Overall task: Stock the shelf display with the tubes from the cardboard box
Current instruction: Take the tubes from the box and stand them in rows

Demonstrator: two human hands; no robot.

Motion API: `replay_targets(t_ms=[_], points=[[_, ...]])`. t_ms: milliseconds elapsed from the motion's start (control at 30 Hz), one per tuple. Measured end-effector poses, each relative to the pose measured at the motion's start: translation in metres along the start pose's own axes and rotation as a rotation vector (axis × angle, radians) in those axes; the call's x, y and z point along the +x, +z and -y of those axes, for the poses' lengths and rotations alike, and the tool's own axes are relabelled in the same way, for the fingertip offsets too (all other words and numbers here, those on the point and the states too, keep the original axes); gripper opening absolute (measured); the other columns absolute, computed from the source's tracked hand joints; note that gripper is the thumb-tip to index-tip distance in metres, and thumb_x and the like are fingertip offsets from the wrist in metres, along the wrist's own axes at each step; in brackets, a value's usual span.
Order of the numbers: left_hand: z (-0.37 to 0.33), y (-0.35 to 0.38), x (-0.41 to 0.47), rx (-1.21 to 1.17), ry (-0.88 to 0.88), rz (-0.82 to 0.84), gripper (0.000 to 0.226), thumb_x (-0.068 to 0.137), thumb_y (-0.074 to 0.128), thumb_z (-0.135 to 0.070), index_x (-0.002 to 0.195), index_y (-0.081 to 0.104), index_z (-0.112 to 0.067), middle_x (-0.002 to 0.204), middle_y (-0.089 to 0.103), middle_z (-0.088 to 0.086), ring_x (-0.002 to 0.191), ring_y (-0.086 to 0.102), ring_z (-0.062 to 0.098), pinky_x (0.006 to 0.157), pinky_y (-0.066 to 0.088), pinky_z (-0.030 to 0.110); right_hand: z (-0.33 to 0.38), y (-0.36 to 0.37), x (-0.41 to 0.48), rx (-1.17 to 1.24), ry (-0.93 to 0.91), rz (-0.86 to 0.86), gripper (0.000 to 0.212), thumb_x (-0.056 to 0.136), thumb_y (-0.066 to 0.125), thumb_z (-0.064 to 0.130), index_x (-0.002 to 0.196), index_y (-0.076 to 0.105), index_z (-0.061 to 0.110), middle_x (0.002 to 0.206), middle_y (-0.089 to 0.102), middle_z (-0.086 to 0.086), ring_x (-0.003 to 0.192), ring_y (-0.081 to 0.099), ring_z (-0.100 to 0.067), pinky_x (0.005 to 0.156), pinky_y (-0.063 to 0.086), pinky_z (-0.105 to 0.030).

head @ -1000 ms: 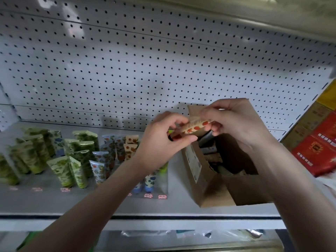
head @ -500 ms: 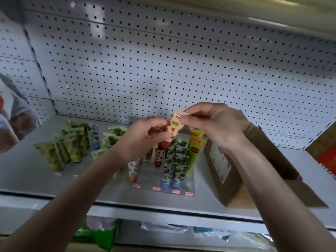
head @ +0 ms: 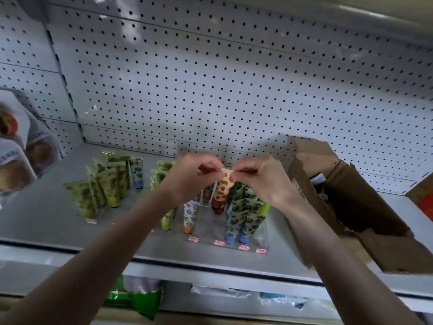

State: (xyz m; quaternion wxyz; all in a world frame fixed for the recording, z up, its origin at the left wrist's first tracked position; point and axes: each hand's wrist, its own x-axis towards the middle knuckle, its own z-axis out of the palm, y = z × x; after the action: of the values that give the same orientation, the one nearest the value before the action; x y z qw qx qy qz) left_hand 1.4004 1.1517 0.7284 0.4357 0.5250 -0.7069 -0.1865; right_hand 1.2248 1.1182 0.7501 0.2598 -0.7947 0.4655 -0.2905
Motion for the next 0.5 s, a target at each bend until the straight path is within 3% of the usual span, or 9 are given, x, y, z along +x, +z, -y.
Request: replay_targets(t_ms=[200, 333, 433, 500], points=[[0.009, 0.003, 0.004, 0.156, 0.030, 0.076, 0.005, 0.081, 0.069, -0.020, 0.083, 0.071, -0.016, 0.076, 0.068, -0.009, 0.072, 0.060, 0.004, 0.068, 0.047, 0.016, -0.004, 0.008, 0.001, -0.023, 0.048, 0.025, 0.007, 0.080, 0.073, 0.012, 0.084, 0.076, 0.017, 0.070, 0.066, 0.017, 0.062, 0.059, 0.012, 0.065, 0.042, -0.001], [0.015, 0.007, 0.006, 0.252, 0.000, 0.153, 0.009, 0.082, 0.066, -0.029, 0.081, 0.071, -0.022, 0.074, 0.062, -0.016, 0.074, 0.058, 0.003, 0.080, 0.049, 0.031, -0.009, 0.010, 0.002, -0.083, 0.063, 0.067, 0.006, 0.079, 0.074, 0.014, 0.082, 0.075, 0.019, 0.073, 0.068, 0.012, 0.062, 0.059, 0.008, 0.064, 0.043, -0.002], [0.017, 0.011, 0.008, 0.330, -0.019, 0.196, 0.012, 0.084, 0.061, -0.035, 0.081, 0.070, -0.027, 0.071, 0.055, -0.025, 0.080, 0.055, 0.004, 0.093, 0.042, 0.039, -0.012, 0.012, 0.003, -0.143, 0.073, 0.106, 0.006, 0.081, 0.072, 0.016, 0.086, 0.075, 0.017, 0.075, 0.067, 0.011, 0.065, 0.057, 0.007, 0.062, 0.040, -0.001], [0.019, 0.014, 0.008, 0.394, -0.027, 0.200, 0.014, 0.086, 0.058, -0.039, 0.080, 0.069, -0.031, 0.072, 0.051, -0.026, 0.084, 0.049, 0.004, 0.095, 0.032, 0.035, -0.013, 0.013, 0.004, -0.188, 0.074, 0.125, 0.008, 0.082, 0.071, 0.017, 0.088, 0.075, 0.017, 0.078, 0.066, 0.011, 0.068, 0.056, 0.004, 0.061, 0.039, -0.001]])
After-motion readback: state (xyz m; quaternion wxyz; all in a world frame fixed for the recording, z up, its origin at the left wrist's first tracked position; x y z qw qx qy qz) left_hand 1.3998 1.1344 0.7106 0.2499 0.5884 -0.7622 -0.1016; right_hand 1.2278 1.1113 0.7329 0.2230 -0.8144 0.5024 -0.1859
